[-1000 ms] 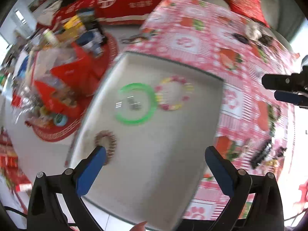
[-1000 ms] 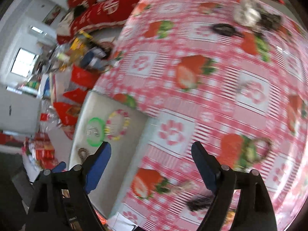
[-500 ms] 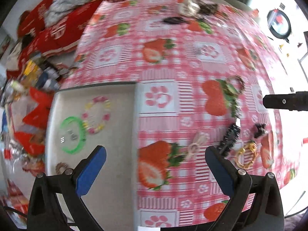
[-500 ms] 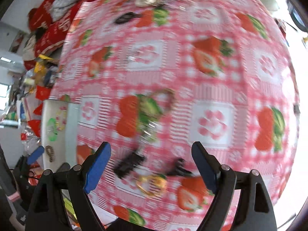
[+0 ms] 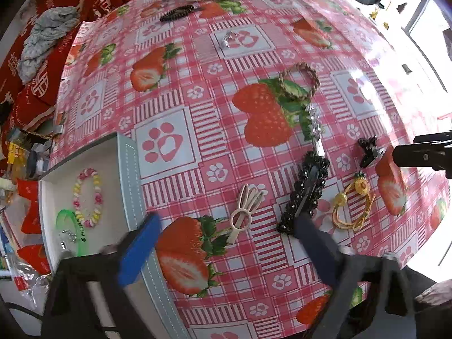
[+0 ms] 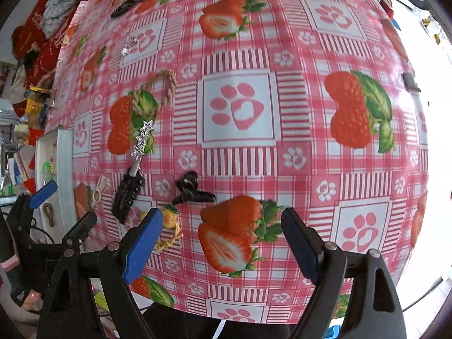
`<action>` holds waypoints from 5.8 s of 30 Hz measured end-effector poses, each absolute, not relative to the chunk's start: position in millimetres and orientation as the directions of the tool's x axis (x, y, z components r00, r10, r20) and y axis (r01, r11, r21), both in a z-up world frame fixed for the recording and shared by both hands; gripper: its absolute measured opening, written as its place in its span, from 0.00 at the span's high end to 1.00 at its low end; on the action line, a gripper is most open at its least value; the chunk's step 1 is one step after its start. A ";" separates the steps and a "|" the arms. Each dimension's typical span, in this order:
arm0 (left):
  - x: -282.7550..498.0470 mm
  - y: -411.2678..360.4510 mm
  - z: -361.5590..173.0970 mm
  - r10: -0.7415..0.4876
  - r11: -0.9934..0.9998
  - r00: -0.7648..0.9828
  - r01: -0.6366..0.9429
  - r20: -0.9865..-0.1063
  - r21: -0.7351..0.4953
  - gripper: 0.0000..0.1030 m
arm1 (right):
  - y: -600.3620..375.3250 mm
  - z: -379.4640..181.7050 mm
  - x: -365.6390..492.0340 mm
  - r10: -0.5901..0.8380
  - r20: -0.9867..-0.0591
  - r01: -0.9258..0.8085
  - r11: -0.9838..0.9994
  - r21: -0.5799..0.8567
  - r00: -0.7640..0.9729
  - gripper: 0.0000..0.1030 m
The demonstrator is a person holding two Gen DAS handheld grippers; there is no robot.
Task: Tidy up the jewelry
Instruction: 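Move both tools back over the remaining jewelry on the table, then grasp the white bunny hair clip with the left tool while the right tool grasps the black claw clip, then carry the bunny clip and claw clip into the white tray while both tools open to release, then move both tools back over the black beaded clip and braided rope bracelet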
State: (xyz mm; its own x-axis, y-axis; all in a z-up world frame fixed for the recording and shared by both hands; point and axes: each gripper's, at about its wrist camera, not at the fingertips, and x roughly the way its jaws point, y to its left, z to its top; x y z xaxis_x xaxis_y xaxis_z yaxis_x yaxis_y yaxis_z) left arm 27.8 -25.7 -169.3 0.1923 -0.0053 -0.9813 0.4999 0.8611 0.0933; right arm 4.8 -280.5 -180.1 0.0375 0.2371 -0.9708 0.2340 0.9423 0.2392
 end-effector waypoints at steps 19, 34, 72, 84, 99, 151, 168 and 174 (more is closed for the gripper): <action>37.7 -11.3 -202.5 -0.029 0.890 0.102 0.456 -0.994 0.020 0.25 | -250.2 -199.3 25.8 0.202 -0.979 0.176 0.963 0.206 0.039 0.23; 19.5 -34.0 -196.2 -0.052 0.846 0.117 0.533 -0.992 0.019 0.72 | -204.1 -202.1 33.0 0.025 -0.999 0.045 0.999 0.027 0.045 0.61; 20.2 74.9 -109.6 -0.134 0.984 0.290 0.154 -0.948 -0.092 0.75 | -168.6 -133.2 65.8 0.228 -0.964 -0.057 0.973 0.223 0.136 0.63; -8.1 162.4 -113.7 -0.049 0.996 0.308 -0.060 -0.950 -0.071 0.75 | -66.2 -119.0 78.4 0.294 -0.951 -0.263 0.929 0.259 0.101 0.63; -42.1 249.0 -156.5 0.046 0.938 0.244 -0.345 -0.969 -0.042 0.75 | 72.4 -148.6 75.9 0.349 -0.935 -0.492 0.805 0.331 -0.059 0.63; -32.3 249.5 -174.2 0.147 0.936 0.162 -0.343 -0.976 0.084 0.75 | 111.1 -161.6 81.3 0.356 -0.933 -0.527 0.782 0.331 -0.058 0.49; -15.9 233.3 -151.5 0.217 0.942 0.232 -0.304 -0.948 0.141 0.00 | 44.2 -149.0 81.3 0.412 -0.911 -0.403 0.830 0.386 -0.024 0.49; -13.2 206.2 -134.0 0.214 0.957 0.247 -0.246 -0.945 0.153 0.00 | 16.5 -144.4 83.5 0.428 -0.904 -0.347 0.847 0.402 -0.001 0.29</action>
